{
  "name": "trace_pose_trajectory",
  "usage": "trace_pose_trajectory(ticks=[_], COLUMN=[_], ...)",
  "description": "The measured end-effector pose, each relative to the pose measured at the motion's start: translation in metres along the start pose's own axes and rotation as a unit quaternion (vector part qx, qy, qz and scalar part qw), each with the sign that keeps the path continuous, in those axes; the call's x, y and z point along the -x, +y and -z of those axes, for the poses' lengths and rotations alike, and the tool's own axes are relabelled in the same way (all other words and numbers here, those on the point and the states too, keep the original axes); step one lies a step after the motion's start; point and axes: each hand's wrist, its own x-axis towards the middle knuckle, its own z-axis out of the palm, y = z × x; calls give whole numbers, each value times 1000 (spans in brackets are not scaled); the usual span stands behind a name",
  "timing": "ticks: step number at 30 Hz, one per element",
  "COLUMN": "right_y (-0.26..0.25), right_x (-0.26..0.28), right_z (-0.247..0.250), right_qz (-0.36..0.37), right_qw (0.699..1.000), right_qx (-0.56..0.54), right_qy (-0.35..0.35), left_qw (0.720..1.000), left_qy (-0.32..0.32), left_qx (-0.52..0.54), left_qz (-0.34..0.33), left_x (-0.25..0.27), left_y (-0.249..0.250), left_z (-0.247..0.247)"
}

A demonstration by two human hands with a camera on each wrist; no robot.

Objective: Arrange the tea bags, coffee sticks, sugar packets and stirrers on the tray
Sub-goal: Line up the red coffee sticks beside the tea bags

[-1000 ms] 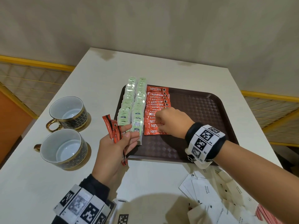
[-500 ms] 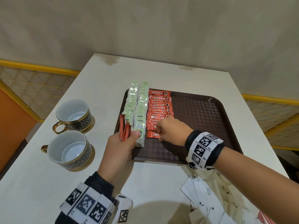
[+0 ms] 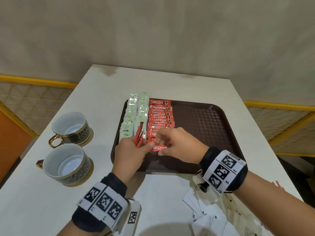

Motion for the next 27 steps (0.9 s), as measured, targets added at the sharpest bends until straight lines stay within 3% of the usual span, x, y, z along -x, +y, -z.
trace_pose_trajectory(ticks=[2,5,9,11,15,21,27], right_y=[6,13,14,21,36,41,31], right_x=[4,10,13,10,-4,-16,-26], right_z=[3,12,12,11,7,-1,-3], right_qz=[-15,-53,-72,-78,-93,-160,-138], right_qw=[993,955,929,941,991,985,980], right_qx=[-114,-290,-362,-328,-96,45,140], right_qy=[14,15,-8,-16,-5,41,18], left_qw=[999,994,989,989,995,995,974], left_qy=[-8,-12,-31,-36,12,33,-55], left_qx=[44,111,141,134,93,97,195], left_qz=[10,15,40,40,12,18,99], left_x=[1,2,4,6,4,4,2], left_y=[2,8,12,12,7,2,0], left_z=[2,9,13,11,15,22,19])
